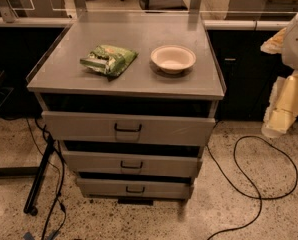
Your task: Open middle drawer
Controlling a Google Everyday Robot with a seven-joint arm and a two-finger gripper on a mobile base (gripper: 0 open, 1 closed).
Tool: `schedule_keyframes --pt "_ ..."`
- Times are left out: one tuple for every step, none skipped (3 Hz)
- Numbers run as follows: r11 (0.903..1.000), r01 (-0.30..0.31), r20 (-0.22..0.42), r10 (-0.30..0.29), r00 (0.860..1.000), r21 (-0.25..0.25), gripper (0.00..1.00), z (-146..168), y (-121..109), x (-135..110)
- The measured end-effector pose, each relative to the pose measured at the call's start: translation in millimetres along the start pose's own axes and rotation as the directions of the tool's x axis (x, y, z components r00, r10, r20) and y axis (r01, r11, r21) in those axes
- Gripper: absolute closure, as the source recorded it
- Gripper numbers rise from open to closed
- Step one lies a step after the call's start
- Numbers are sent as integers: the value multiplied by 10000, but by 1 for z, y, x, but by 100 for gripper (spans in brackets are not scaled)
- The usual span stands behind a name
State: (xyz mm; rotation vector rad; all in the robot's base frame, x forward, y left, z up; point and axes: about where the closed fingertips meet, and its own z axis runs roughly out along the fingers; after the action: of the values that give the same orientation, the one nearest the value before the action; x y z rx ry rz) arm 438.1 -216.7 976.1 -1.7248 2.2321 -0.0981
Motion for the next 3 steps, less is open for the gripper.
schedule_keyframes --pt "10000 0 0 0 10000 0 0 0 0 0" --pt "10000 -38 -5 38 10000 -77 0 17 11 1" --pt "9997 135 -68 -137 9999 -218 0 54 25 -5"
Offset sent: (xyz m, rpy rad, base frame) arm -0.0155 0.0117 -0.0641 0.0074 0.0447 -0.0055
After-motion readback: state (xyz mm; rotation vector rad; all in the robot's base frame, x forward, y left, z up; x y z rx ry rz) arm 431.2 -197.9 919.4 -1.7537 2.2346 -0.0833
